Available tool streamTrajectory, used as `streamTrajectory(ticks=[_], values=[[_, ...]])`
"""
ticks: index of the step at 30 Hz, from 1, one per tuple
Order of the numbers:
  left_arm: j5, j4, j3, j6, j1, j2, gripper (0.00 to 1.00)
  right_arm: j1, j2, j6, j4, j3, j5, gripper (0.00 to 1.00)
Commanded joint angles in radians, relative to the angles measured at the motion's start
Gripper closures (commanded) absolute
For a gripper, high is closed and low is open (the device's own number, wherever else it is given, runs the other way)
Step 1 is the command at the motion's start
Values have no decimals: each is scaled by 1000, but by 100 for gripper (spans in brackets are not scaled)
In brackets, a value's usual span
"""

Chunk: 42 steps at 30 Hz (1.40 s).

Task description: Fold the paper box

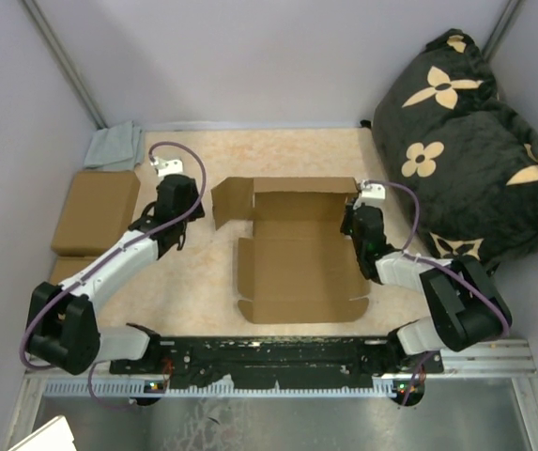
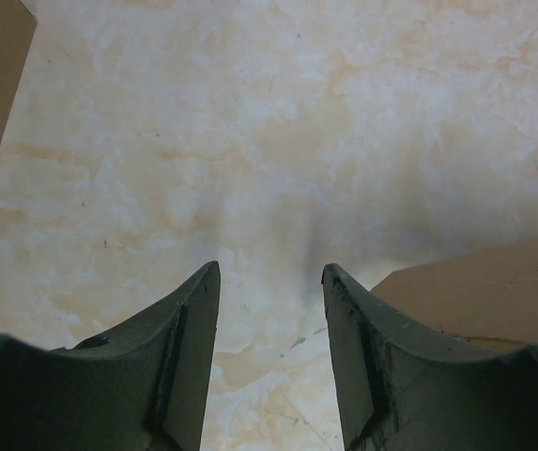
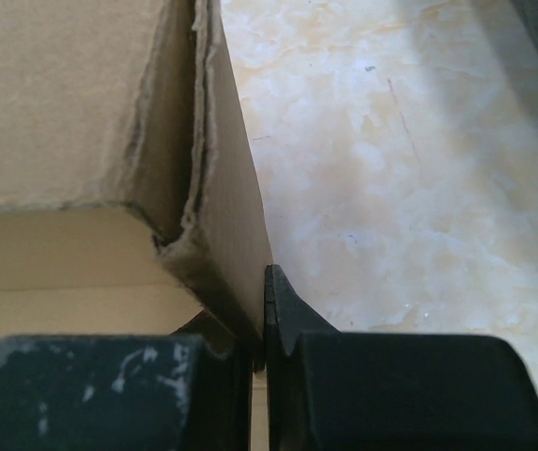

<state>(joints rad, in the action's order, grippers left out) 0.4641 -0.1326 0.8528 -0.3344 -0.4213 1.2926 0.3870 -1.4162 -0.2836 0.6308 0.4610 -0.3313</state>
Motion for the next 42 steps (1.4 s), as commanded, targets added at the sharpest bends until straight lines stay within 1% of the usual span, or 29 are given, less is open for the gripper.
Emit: streamTrajectory(ticks=[1, 3, 5, 7, 9, 11, 13, 16, 19, 23, 26, 31, 35, 38, 42], values=[[-99, 162, -19, -52, 55, 36, 44, -21, 44, -12, -28, 44, 9, 100], [-113, 202, -27, -68, 82, 71, 43, -26, 39, -10, -37, 51, 29, 100], [-156, 288, -66, -88, 114, 89, 42, -30, 32, -9, -41, 57, 50, 100], [-268, 415, -144, -109, 143, 80, 44, -31, 25, -10, -45, 60, 70, 100], [-364, 576, -229, -106, 150, 56, 45, -36, 18, -14, -52, 67, 91, 100], [-446, 679, -284, -110, 150, 39, 46, -39, 14, -15, -58, 71, 104, 100], [-549, 715, -306, -94, 150, 28, 47, -40, 9, -15, -61, 77, 113, 99], [-656, 710, -318, -102, 141, 6, 47, -40, 4, -13, -59, 83, 122, 99], [-702, 758, -345, -100, 126, -13, 45, -41, -1, -10, -60, 87, 132, 99], [-766, 759, -329, -93, 100, -19, 44, -41, -4, -9, -75, 100, 142, 98], [-783, 729, -314, -74, 70, -28, 44, -42, -7, -7, -88, 113, 150, 98], [-764, 638, -283, -28, 15, -42, 45, -42, -21, -15, -129, 153, 173, 98], [-701, 558, -266, 5, -22, -74, 45, -42, -27, -21, -187, 191, 173, 97], [-623, 499, -262, 10, -24, -88, 44, -42, -37, -21, -233, 221, 144, 98], [-539, 445, -260, 6, -25, -88, 44, -42, -30, 0, -246, 217, 105, 98]])
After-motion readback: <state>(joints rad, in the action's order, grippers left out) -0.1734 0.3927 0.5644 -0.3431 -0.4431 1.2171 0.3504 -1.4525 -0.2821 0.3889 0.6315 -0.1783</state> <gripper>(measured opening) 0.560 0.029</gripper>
